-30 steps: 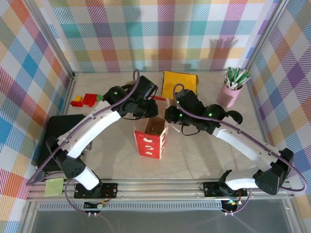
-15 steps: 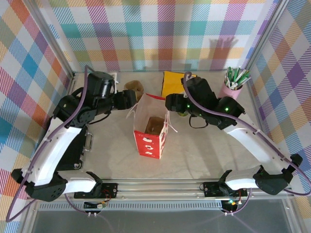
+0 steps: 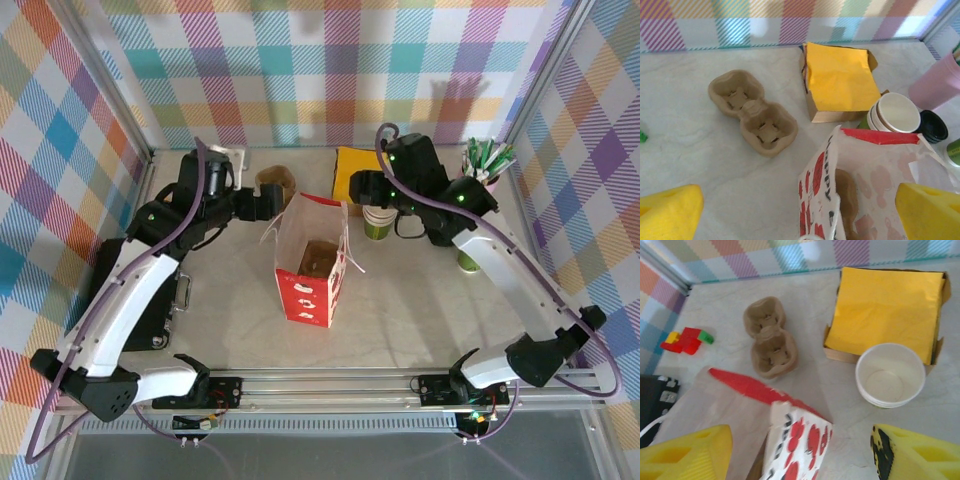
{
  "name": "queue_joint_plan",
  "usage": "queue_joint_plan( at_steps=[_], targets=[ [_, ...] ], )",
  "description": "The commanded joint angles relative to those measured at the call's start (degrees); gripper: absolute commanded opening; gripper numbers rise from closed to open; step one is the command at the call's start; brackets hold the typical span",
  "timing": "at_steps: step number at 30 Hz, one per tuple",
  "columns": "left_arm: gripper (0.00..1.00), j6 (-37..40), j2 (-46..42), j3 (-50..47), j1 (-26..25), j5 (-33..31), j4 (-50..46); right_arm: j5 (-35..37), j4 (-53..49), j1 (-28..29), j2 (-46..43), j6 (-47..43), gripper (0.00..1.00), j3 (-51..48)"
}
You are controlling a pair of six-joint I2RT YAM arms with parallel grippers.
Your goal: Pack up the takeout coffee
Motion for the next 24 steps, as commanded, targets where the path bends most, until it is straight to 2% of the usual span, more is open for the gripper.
queue_joint_plan(
  at_steps=[1,6,9,14,19,24],
  targets=[
    [0.98,3.25,0.73,-0.21,0.41,2.75,6.14,-4.74,0.92,-2.72,0.83,-1.56,0.74,3.66],
    [0.98,-2.64,1.44,2.12,0.41,4.63,6.94,-11.45,-4.36,-4.21,5.93,-3.25,0.75,10.78],
    [0.94,-5.18,2.01,4.64,0.32,4.33,3.18,-14.28,-8.34,-4.21,8.83,-4.12,0.76,14.39],
    [0.90,-8.40,2.67,7.04,-0.17,3.43,-3.01,-18.48,-8.55,-4.21,8.91,-4.98,0.76,14.15],
    [0.88,-6.87,5.24,9.03,-2.31,4.27,-7.60,-17.07,-9.31,-4.60,9.01,-11.31,0.80,16.60],
    [0.88,-5.45,9.20,11.03,-5.91,5.22,-10.86,-16.21,-9.05,-7.06,8.23,-9.74,0.81,16.09]
  ],
)
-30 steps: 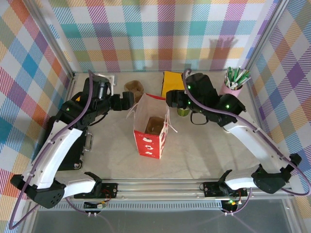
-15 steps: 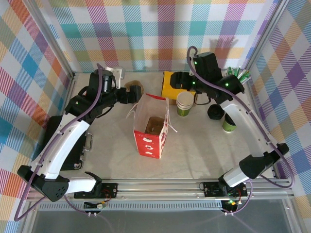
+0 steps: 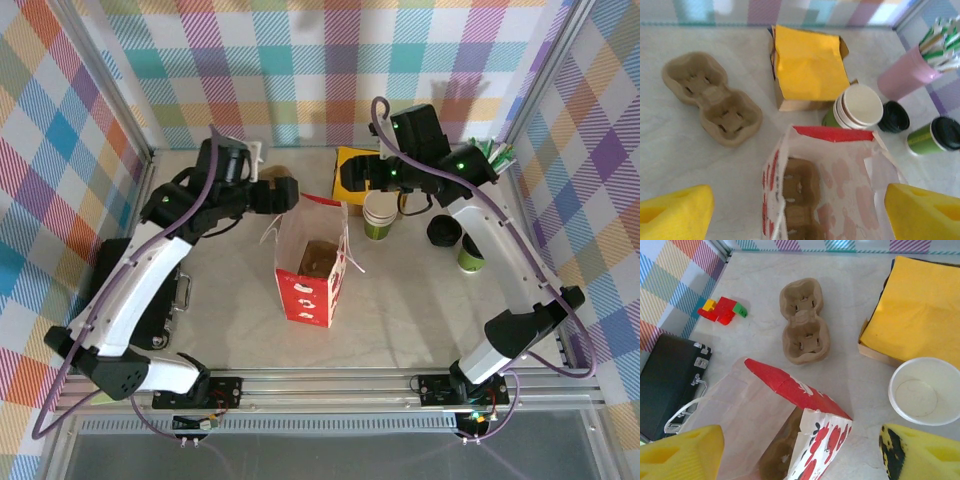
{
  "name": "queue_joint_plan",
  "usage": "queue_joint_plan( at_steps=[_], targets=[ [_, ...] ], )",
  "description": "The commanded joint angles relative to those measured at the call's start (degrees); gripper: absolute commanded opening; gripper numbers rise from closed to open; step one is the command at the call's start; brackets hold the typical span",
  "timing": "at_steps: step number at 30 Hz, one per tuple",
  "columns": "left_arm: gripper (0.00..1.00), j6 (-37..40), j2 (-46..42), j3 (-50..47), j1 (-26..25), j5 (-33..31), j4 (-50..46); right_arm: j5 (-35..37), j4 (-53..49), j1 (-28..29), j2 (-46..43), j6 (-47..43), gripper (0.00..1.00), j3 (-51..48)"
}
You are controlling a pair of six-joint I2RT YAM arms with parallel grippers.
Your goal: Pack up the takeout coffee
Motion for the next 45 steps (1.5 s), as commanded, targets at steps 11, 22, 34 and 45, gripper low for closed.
queue_joint_plan(
  at_steps=[11,22,34,45],
  targets=[
    [0.96,5.53,9.03,5.91,-4.83,-1.57,-14.58,-3.12,1.32,-6.85,-1.18,5.97,0.81,-0.56],
    [0.95,2.72,10.51,1.15,-7.46,1.41,-13.92,-3.71,2.95,-7.14,0.32,6.67,0.81,0.39],
    [0.56,1.39,10.06,0.98,-8.27,-1.47,-13.23,-3.84,4.77,-7.14,1.32,8.51,0.80,0.80],
    [0.17,-3.11,3.97,-2.49,-10.45,-7.19,-8.26,-3.94,6.38,-7.15,2.06,8.01,0.80,1.74]
  ],
)
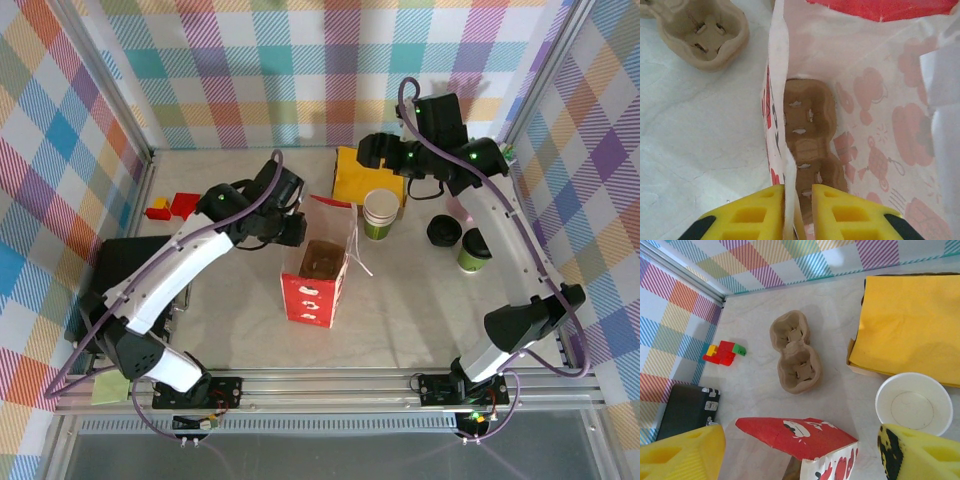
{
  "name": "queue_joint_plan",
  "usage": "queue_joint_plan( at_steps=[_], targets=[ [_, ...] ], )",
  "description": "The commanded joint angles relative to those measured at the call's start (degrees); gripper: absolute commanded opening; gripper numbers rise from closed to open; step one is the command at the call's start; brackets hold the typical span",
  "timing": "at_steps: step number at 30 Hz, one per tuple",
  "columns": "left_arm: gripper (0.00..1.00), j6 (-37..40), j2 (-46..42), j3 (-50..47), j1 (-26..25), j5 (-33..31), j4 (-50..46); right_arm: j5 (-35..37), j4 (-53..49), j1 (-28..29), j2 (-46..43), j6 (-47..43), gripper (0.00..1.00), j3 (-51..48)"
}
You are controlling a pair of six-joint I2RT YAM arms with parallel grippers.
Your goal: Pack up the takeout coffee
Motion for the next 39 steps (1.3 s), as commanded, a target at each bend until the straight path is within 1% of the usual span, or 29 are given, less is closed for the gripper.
queue_joint_plan(
  at_steps=[1,5,7,9,11,15,18,20,24,29,30,33,36,39],
  targets=[
    [0.16,-3.20,-2.85,-0.90,-1.08,-3.71,1.67,-0.72,1.16,-0.37,0.85,0.21,0.80,1.94],
    [0.14,-7.87,-5.21,-3.86,-1.52,-4.91,3.84,-1.03,0.82,-0.37,0.83,0.40,0.80,2.08],
    [0.14,-9.25,-5.97,-4.55,-1.61,-5.46,4.21,-0.91,0.39,-0.37,0.58,0.44,0.80,1.93],
    [0.25,-9.63,-6.00,-4.11,-1.62,-5.41,4.02,-0.65,0.05,-0.37,0.17,-0.10,0.80,1.50],
    [0.27,-9.12,-5.53,-2.64,-1.61,-6.02,3.12,-0.05,-0.33,-0.37,-0.37,-0.58,0.80,1.12],
    [0.49,-8.79,-4.36,-0.56,-1.62,-7.52,2.49,0.50,-0.07,-0.45,-1.28,-1.61,0.81,-0.06],
    [0.58,-9.47,-3.83,0.01,-1.60,-10.22,2.04,0.41,-0.24,-0.87,-1.37,-1.19,0.81,-0.58],
    [0.59,-10.39,-2.90,1.23,-1.49,-12.48,0.53,-0.01,-0.41,-1.28,-1.37,-0.97,0.81,-0.53],
    [0.59,-11.12,-0.94,2.46,-1.22,-14.39,-1.89,-0.27,-1.10,-2.61,-1.62,-0.79,0.82,-0.75],
    [0.59,-11.00,0.99,2.05,0.13,-12.33,-1.98,-1.06,-1.49,-4.66,-2.36,0.54,0.82,-2.32],
    [0.58,-10.66,1.47,2.11,0.38,-11.55,-1.79,-1.24,-1.32,-4.84,-2.50,0.41,0.82,-2.60],
    [0.49,-9.65,3.06,3.02,0.95,-10.55,-1.50,-1.42,-1.46,-5.34,-2.95,0.07,0.82,-3.53],
    [0.43,-9.28,4.17,3.15,1.44,-10.12,-0.92,-2.26,-1.48,-5.89,-3.52,0.06,0.82,-5.00],
    [0.40,-8.64,5.02,3.08,1.80,-10.73,-0.71,-2.31,-1.65,-6.42,-4.47,0.53,0.82,-6.63]
  ],
)
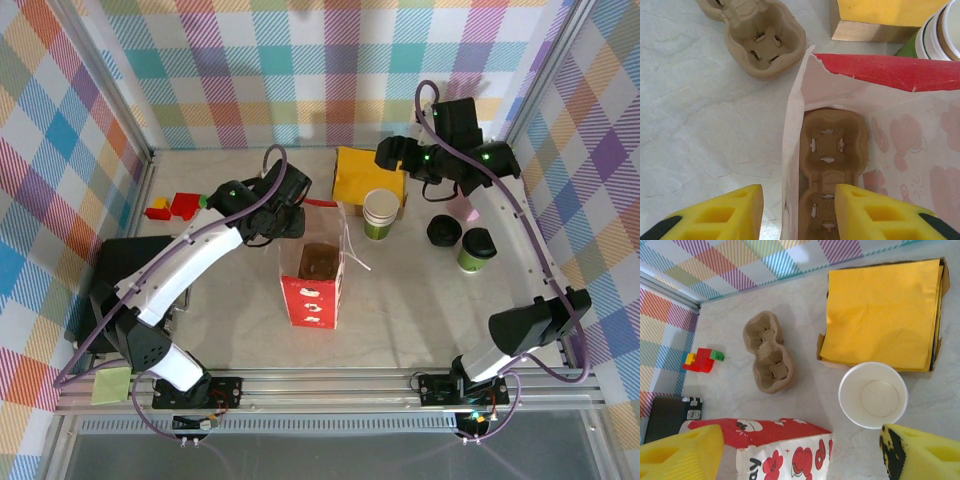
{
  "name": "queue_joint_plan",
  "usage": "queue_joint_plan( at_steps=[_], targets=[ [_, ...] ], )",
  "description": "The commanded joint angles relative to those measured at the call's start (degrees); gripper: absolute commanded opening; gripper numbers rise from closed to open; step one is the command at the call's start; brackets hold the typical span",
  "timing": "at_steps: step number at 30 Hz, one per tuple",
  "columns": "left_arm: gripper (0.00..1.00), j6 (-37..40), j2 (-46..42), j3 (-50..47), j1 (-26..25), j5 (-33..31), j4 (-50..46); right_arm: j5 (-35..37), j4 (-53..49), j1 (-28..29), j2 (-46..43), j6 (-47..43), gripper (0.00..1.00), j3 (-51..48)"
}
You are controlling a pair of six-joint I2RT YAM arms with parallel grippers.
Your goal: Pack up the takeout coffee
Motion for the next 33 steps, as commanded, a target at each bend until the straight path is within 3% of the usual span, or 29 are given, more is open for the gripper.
queue_joint_plan(
  at_steps=[1,14,22,33],
  targets=[
    [0.39,1.05,0.88,1.62,1.06,-0.09,-0.20,-1.32,-0.80,-0.71,-2.32,0.69,0.82,-1.77],
    [0.09,-2.31,-1.18,0.00,1.16,-2.15,0.39,2.77,-3.78,-5.60,-8.06,5.37,0.83,-10.77],
    [0.03,-7.79,-2.40,0.49,-0.75,-3.26,-0.64,11.48,-9.56,-14.07,-15.04,10.05,0.84,-19.53],
    [0.00,-9.55,-4.85,-2.85,-1.30,-0.33,1.81,13.74,-10.20,-22.54,-14.33,3.10,0.92,-27.35]
  ],
)
